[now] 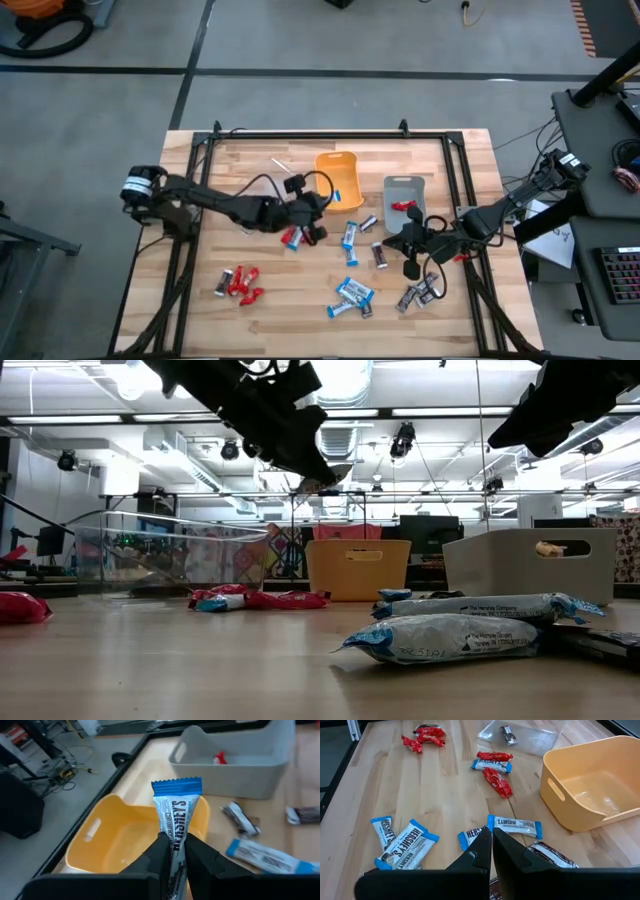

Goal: Organize candy in baskets
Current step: Put the white chocolate into the yellow bin

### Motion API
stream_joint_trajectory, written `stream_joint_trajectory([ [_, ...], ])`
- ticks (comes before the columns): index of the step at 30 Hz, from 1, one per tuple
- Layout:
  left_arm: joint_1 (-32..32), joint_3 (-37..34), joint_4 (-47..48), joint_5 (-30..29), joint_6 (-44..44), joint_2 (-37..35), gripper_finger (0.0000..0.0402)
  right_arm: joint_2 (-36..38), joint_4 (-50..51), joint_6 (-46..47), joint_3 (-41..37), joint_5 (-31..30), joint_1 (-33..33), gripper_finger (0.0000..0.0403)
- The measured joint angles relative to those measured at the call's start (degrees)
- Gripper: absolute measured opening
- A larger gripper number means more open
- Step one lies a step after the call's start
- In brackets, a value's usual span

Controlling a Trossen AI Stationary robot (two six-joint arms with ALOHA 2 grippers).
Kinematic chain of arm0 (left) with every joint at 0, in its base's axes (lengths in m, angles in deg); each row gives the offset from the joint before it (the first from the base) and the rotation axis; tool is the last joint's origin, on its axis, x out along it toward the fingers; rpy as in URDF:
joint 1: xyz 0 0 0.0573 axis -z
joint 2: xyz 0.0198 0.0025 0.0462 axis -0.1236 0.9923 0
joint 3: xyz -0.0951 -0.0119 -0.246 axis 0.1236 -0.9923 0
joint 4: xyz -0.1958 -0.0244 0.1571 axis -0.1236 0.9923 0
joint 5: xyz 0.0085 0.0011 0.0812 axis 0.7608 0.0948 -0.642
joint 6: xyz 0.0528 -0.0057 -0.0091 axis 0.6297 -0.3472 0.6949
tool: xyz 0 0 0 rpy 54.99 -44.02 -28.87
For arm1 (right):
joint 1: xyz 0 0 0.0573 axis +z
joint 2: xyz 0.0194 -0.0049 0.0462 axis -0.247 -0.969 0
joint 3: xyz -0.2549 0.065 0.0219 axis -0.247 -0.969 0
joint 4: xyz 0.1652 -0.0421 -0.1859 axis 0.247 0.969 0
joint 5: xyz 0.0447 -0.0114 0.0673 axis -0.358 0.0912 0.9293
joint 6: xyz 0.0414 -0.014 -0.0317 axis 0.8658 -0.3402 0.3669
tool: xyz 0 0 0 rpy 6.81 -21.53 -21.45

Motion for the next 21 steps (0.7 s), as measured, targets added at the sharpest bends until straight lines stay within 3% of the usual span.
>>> stream_joint_trajectory([
  [21, -13.13, 0.0, -14.58, 9.3, 2.06, 0.0, 0.0036, 0.0, 0.11, -0.23, -0.07, -0.02, 0.0, 0.0009],
])
